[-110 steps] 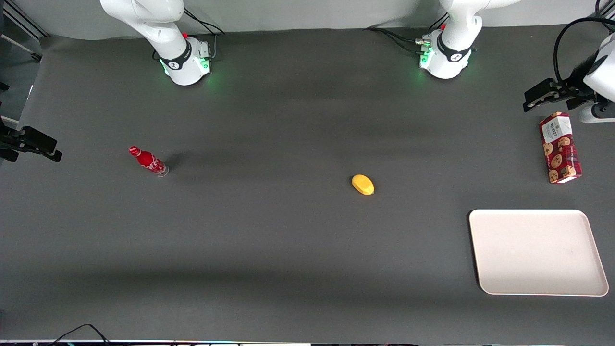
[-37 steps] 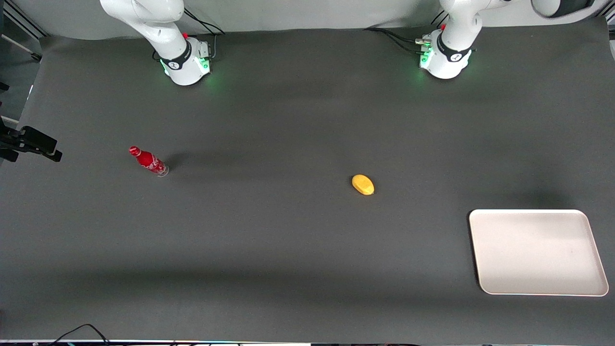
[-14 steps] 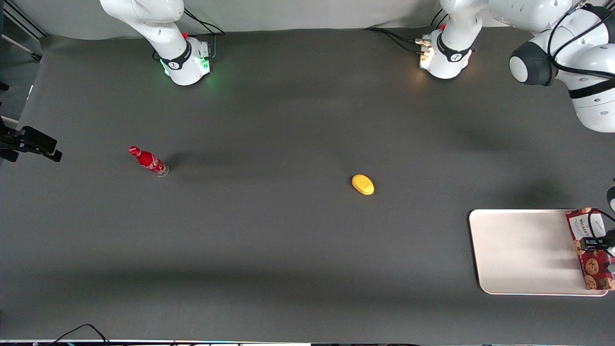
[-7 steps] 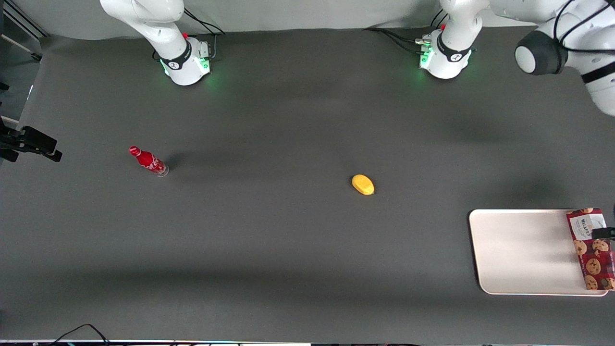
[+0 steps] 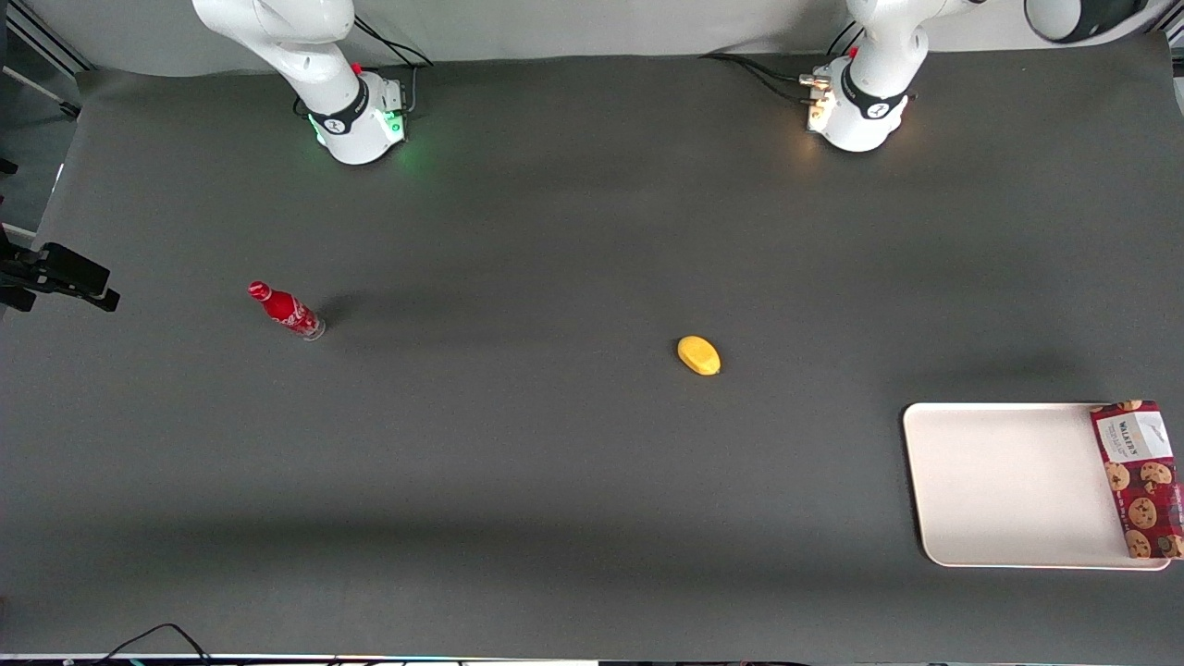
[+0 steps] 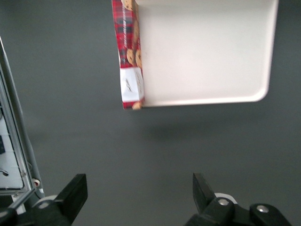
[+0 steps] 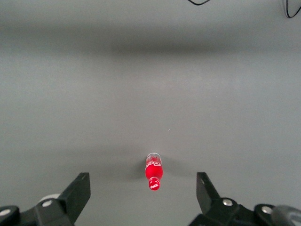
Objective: Place red cookie box on tray
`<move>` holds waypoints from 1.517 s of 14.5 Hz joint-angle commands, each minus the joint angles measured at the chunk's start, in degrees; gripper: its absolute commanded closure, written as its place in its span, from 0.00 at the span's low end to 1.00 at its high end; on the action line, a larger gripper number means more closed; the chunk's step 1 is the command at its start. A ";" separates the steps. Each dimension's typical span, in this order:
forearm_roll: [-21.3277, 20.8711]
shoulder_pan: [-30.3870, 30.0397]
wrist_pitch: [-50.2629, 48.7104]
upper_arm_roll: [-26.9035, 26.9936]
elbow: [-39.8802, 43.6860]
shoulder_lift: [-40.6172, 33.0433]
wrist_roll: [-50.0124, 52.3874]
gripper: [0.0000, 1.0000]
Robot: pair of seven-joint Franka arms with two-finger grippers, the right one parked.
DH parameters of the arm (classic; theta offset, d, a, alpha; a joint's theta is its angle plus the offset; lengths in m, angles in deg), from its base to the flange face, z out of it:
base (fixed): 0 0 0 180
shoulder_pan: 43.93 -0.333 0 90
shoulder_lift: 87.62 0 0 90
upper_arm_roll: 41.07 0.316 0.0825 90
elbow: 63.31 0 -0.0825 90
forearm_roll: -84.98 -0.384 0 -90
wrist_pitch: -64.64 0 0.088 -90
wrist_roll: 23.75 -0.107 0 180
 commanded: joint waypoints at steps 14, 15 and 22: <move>-4.91 2.11 5.85 -24.76 -55.54 -51.42 26.08 0.00; -4.91 2.20 6.02 -25.45 -55.19 -51.33 26.09 0.00; -7.10 2.29 2.60 -28.98 -48.33 -46.85 26.26 0.00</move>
